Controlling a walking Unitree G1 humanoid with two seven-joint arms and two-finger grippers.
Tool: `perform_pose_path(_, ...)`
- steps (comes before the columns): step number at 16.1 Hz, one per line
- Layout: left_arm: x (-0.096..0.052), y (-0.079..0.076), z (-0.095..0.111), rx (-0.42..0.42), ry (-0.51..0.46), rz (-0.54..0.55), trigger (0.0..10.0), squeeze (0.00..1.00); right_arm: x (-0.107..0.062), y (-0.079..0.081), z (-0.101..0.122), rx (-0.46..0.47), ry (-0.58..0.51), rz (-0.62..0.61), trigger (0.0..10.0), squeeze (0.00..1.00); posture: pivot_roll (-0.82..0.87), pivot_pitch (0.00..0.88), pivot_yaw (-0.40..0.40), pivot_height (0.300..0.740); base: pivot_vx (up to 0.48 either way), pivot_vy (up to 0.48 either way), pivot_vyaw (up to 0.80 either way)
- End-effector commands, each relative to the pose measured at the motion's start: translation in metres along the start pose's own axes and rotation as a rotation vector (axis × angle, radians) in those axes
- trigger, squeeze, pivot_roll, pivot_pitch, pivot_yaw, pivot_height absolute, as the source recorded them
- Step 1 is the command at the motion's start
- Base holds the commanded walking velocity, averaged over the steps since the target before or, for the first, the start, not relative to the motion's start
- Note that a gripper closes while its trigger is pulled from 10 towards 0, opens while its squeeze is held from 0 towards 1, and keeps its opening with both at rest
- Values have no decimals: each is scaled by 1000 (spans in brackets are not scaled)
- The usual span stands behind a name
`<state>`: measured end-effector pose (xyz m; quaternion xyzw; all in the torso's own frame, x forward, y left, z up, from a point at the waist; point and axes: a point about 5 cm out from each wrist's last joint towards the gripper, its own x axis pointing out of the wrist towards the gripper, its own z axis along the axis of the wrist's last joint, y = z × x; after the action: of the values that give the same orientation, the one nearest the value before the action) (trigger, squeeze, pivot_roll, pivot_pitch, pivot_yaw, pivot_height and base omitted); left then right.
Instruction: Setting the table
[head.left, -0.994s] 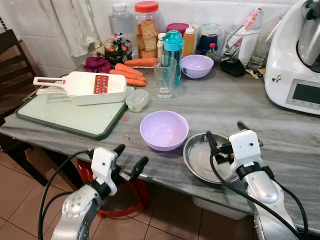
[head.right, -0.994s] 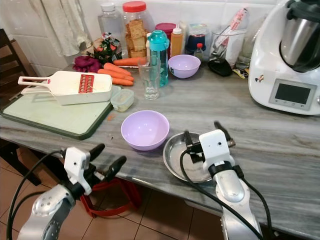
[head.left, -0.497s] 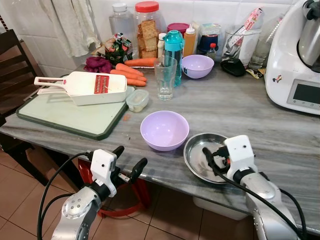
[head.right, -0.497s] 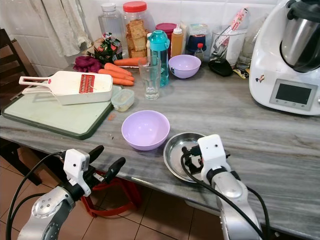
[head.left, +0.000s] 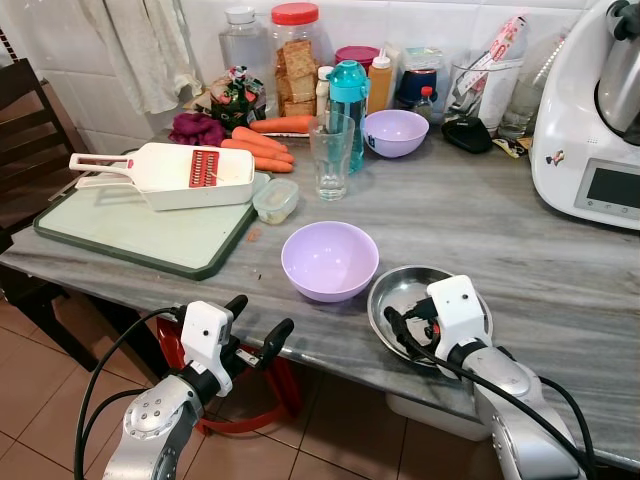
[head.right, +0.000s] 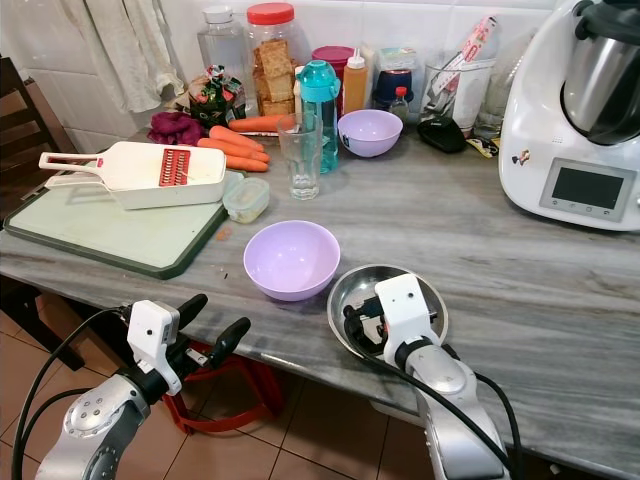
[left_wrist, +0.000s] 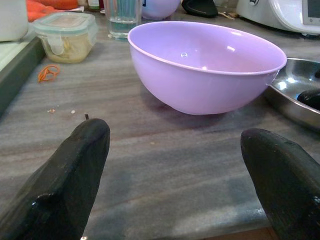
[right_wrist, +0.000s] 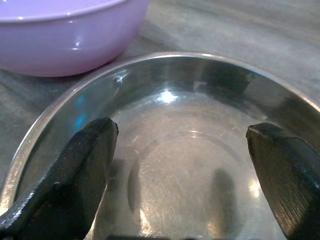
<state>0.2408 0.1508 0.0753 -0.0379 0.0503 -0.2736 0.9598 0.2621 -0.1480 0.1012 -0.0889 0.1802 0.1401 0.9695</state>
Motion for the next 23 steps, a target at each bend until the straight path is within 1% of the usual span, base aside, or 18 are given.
perform_pose_path(1,0,1,0,10,10,-3,10000,0,3,4,-1,8,18,24,10000,0,-59,0,51,740,0,0,0)
perform_pose_path(3,0,-2,-1,8,11,-9,10000,0,6,5,-5,27,36,35,10000,0,-53,0,51,740,0,0,0)
perform_pose_path(8,-2,1,-2,13,17,-5,10000,0,10,9,-9,39,53,53,10000,0,-42,0,53,740,0,0,0)
perform_pose_path(16,-1,3,-2,20,19,-5,10000,0,20,18,1,51,22,96,10000,0,-34,0,55,740,0,0,0)
perform_pose_path(18,-1,3,-2,19,20,-7,10000,0,19,18,2,53,19,97,10000,0,-35,0,56,740,0,0,0)
perform_pose_path(21,0,3,-2,17,20,-6,10000,0,15,13,3,66,10,69,10000,0,-35,0,56,740,0,0,0)
perform_pose_path(23,-1,2,-2,18,20,-5,10000,0,7,8,12,68,-46,18,10000,0,-36,0,53,740,0,0,0)
